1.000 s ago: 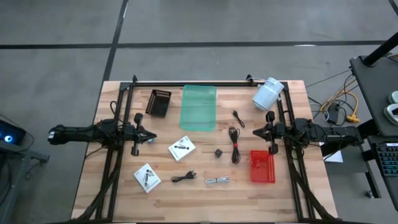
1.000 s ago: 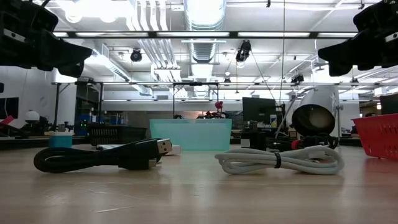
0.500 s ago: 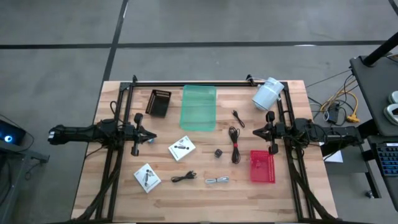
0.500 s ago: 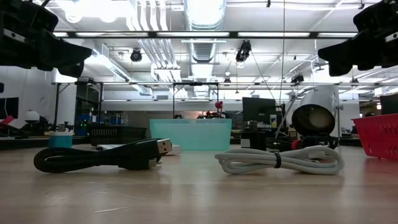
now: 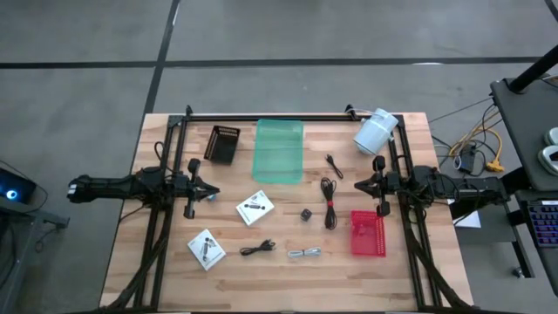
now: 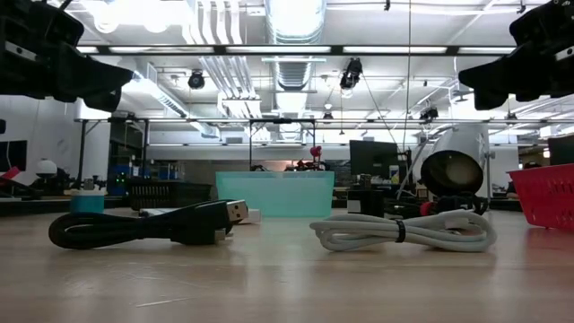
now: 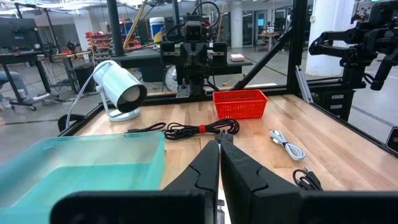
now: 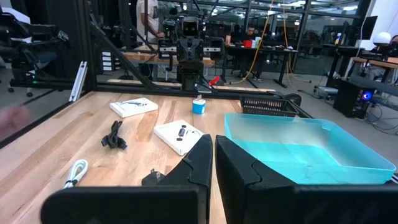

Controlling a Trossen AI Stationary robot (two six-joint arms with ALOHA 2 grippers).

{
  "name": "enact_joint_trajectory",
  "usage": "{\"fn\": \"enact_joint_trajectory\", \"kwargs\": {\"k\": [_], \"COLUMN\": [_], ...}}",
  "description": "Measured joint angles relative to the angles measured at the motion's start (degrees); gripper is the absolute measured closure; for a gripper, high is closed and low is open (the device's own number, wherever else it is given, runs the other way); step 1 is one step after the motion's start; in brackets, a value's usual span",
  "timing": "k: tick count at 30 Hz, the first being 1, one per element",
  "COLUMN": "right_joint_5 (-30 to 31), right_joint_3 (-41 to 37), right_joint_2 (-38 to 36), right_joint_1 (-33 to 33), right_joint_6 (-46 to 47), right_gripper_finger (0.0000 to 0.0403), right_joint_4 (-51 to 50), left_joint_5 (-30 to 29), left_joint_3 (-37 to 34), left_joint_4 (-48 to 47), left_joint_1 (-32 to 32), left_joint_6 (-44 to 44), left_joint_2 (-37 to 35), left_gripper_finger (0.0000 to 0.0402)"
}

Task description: Pick and place items into bin

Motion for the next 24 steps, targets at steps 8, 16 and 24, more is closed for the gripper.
{"fn": "enact_joint_trajectory", "kwargs": {"k": [8, 16, 24], "right_joint_5": [0.0, 0.0, 0.0], "right_joint_3": [0.0, 0.0, 0.0], "right_joint_2": [0.0, 0.0, 0.0], "right_joint_1": [0.0, 0.0, 0.0], "right_joint_6": [0.0, 0.0, 0.0], "right_gripper_finger": [0.0394, 0.0394, 0.0394], "right_joint_4": [0.0, 0.0, 0.0], "left_joint_5": [0.0, 0.0, 0.0], "left_joint_3": [0.0, 0.0, 0.0], "left_joint_4": [0.0, 0.0, 0.8], "left_joint_1": [0.0, 0.0, 0.0], "left_joint_6": [0.0, 0.0, 0.1], "left_joint_2": [0.0, 0.0, 0.0], "left_gripper_finger": [0.0402, 0.0402, 0.0402]}}
